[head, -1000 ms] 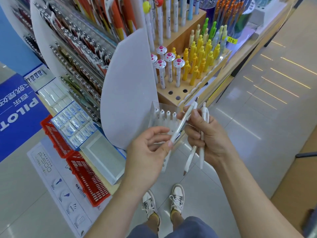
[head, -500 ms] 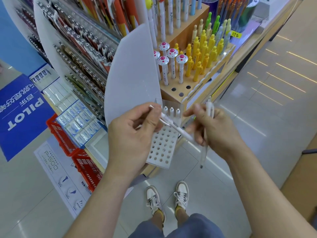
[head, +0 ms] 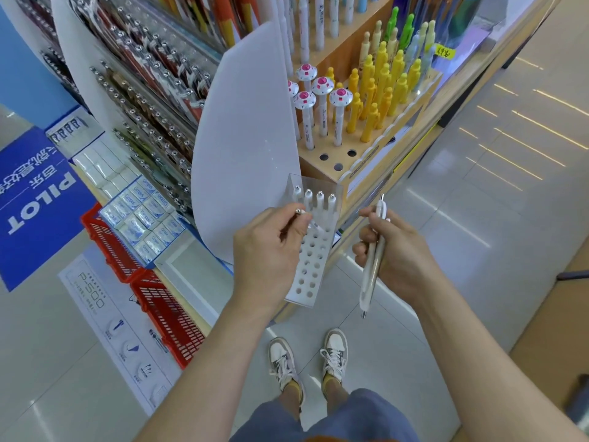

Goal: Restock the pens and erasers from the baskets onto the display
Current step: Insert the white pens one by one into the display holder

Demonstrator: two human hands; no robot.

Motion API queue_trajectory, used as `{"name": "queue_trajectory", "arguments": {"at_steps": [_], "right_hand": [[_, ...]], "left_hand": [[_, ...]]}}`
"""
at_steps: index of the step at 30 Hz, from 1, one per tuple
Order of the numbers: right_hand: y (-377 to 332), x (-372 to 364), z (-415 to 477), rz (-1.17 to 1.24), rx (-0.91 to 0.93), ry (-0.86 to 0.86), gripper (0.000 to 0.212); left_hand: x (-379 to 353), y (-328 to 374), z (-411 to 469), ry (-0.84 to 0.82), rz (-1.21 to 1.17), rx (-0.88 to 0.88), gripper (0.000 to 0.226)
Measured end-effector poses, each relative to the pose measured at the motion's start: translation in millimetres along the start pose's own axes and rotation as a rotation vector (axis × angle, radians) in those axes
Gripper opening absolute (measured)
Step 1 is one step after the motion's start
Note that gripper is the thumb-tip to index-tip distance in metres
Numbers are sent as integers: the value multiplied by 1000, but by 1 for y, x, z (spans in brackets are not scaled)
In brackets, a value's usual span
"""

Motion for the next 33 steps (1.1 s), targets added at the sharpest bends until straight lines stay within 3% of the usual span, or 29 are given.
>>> {"name": "queue_trajectory", "arguments": {"at_steps": [6,12,17,23,33], "right_hand": [[0,-12,-3,-72,40,-92,25],[0,-15,1,-94,73,-117,26],[0,-21,1,-132,92,-148,27],[-2,-22,4,-163,112,-136,26],[-5,-20,3,-177,110,-122,25]], "left_hand": [[-18,-7,1,-36,26,-32,15],[-13,-2,8,28,-10,-62,17],[-30,-6,5,-38,72,-111,13],[-56,4,3,-159,117,-198,31],[-73,-4,15,-204,135,-124,30]]}}
Point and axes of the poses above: each hand's wrist, its own z-axis towards the middle knuckle, its own x-axis out of the back of the hand, y = z × x, the point moved 10 cm from there along z, towards the middle knuckle, and after that the axes turned 10 degrees about y, right-handed, at the moved point
